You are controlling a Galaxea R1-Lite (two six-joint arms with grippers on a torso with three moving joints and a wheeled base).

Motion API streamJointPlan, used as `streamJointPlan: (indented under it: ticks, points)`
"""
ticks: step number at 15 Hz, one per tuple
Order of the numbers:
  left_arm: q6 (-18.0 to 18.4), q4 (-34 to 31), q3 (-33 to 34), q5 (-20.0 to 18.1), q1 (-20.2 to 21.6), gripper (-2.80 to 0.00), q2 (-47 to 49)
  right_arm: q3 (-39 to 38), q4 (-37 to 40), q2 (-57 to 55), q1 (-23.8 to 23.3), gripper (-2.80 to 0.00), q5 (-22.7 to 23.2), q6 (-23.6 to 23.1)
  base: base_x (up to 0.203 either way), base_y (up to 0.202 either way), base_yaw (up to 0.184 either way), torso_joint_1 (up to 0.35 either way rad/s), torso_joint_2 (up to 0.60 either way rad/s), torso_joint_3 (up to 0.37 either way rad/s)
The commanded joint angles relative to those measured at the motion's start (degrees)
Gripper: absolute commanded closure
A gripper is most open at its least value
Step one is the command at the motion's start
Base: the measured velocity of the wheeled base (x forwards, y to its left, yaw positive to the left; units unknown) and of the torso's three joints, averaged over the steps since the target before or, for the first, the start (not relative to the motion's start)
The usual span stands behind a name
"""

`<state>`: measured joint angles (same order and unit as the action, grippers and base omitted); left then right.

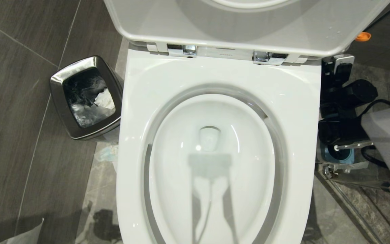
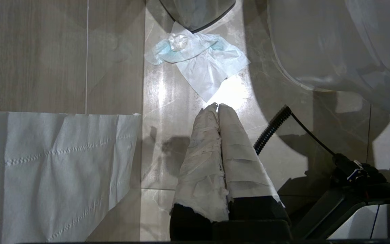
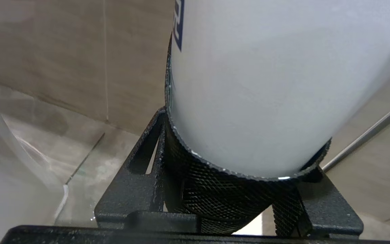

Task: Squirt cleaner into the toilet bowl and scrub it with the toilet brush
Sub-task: Pour in the cleaning agent

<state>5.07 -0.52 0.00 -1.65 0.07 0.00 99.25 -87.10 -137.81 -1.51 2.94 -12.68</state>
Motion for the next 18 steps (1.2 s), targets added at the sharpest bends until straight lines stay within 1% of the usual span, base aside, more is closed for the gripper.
streamJointPlan:
  ticks: [1, 4, 8, 15, 16, 18]
  points:
    - [0.03, 0.0, 0.09, -0.02, 0.01, 0.0, 0.09, -6.15, -0.56, 8.45, -0.04, 0.0, 0.05, -0.07, 0.0, 0.0, 0.0, 0.0, 0.0, 0.0]
    - [0.03, 0.0, 0.08, -0.02, 0.01, 0.0, 0.09, -14.51, -0.56, 16.2, -0.06, 0.0, 0.05, -0.07, 0.0, 0.0, 0.0, 0.0, -0.01, 0.0]
    - [0.03, 0.0, 0.09, -0.02, 0.01, 0.0, 0.09, -23.47, 0.32, 26.0, -0.07, 0.0, -0.02, -0.14, 0.0, 0.0, 0.0, 0.0, 0.0, 0.0]
    - [0.03, 0.0, 0.09, -0.02, 0.01, 0.0, 0.03, -35.67, 2.6, 39.96, -0.1, 0.0, -0.06, -0.08, 0.0, 0.0, 0.0, 0.0, 0.0, 0.0]
    - [0.03, 0.0, 0.09, -0.02, 0.01, 0.0, 0.09, -37.3, 3.63, 42.19, -0.2, 0.0, -0.3, -0.07, 0.0, 0.0, 0.0, 0.0, 0.0, 0.0]
    - [0.03, 0.0, 0.09, -0.02, 0.01, 0.0, 0.09, -40.19, 6.29, 46.82, -0.44, 0.0, -2.24, -0.07, 0.0, 0.0, 0.0, 0.0, 0.0, 0.0]
